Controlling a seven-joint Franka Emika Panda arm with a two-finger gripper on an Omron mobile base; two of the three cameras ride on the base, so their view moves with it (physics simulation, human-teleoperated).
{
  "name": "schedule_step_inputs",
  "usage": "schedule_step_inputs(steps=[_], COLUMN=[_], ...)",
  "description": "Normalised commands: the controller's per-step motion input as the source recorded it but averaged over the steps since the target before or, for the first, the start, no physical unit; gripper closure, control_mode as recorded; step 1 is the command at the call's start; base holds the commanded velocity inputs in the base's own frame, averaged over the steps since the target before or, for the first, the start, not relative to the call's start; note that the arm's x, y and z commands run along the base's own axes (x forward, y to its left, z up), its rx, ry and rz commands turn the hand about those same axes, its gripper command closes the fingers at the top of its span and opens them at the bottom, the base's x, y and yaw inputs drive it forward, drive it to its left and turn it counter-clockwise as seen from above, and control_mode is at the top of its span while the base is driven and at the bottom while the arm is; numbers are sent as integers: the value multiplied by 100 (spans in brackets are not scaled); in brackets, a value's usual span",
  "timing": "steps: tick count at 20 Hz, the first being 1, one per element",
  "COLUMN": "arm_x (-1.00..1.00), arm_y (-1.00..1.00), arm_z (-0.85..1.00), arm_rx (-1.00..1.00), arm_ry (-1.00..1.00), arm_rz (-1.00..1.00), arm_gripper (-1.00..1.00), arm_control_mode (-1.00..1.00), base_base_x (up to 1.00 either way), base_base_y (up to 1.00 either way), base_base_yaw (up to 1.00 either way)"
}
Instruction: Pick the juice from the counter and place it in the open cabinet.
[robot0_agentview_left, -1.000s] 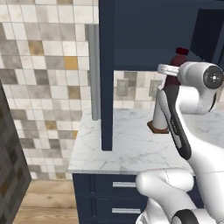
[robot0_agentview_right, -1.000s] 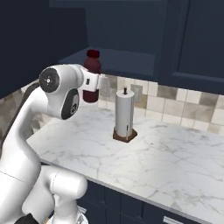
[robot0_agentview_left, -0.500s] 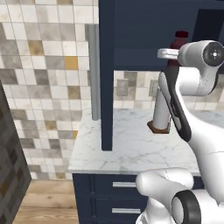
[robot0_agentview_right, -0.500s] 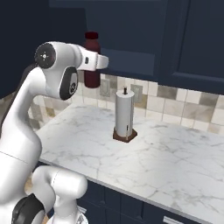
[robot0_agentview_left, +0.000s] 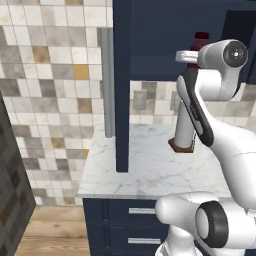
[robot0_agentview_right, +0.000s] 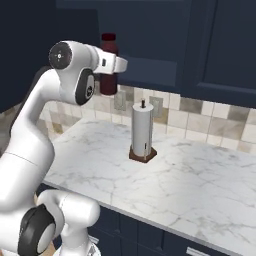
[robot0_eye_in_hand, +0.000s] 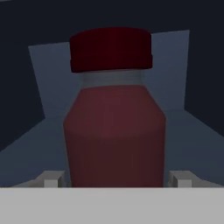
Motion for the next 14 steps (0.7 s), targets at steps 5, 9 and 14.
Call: schedule_step_inputs(steps=[5,9,14], arm_x=[23,4,10], arm_y=[0,0,0], arm_z=[26,36,23], arm_rx=[0,0,0], arm_ry=[-3,0,0], arm_rz=[0,0,0], arm_gripper=[100,100,100], arm_control_mode=[-100,-100,-100], base_base_x=[0,0,0], base_base_y=[0,0,0], base_base_yaw=[0,0,0])
